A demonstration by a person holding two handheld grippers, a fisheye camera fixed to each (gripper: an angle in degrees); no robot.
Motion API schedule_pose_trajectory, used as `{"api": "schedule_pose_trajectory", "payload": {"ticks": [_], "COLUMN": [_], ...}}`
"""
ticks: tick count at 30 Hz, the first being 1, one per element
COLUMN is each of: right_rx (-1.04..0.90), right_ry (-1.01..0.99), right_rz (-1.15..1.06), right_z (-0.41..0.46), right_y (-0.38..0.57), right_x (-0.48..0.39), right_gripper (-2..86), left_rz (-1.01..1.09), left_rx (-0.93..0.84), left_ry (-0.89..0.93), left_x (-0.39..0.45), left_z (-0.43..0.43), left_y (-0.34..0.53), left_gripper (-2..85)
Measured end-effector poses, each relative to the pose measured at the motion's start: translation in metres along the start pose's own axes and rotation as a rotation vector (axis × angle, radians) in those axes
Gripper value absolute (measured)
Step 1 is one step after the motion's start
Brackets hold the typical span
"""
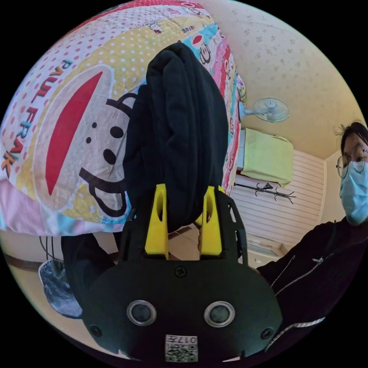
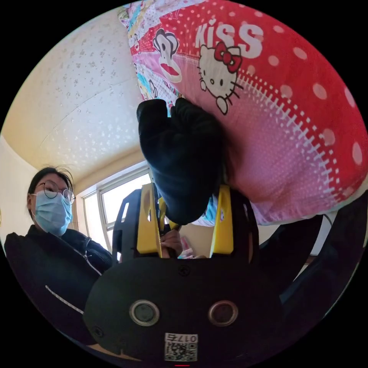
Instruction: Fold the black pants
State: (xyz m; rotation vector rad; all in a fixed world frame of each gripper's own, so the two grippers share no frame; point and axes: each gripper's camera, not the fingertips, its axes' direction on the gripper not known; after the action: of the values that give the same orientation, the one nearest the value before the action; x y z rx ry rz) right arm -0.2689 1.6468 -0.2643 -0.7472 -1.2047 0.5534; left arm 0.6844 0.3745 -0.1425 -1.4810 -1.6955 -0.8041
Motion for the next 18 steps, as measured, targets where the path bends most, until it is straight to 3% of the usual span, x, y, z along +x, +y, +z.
{"api": "schedule_pose_trajectory", "payload": {"ticks": [7, 11, 15, 18], "right_rx": [0.126, 0.073, 0.089, 0.078], "right_ry": [-0.171, -0.068, -0.095, -0.14], "right_rz": [0.126, 0.247, 0.333, 0.37], "right_z": [0.013, 0.027, 0.023, 0.021], "right_y": [-0.048, -0.078, -0.084, -0.089], "right_x": [-0.017, -0.028, -0.026, -0.025], "right_gripper": [28.7, 28.2, 26.2, 24.7], "left_rz": [-0.084, -0.117, -0.267, -0.317], "left_rx": [-0.031, 0.015, 0.154, 0.273], "left_ry": [0.083, 0.107, 0.402, 0.476], "left_x": [0.032, 0.024, -0.016, -0.034], "left_z": [-0.016, -0.027, -0.053, -0.072], "left_y": [-0.027, -0.027, -0.007, 0.018], "left_gripper": [12.8, 14.7, 15.8, 17.0]}}
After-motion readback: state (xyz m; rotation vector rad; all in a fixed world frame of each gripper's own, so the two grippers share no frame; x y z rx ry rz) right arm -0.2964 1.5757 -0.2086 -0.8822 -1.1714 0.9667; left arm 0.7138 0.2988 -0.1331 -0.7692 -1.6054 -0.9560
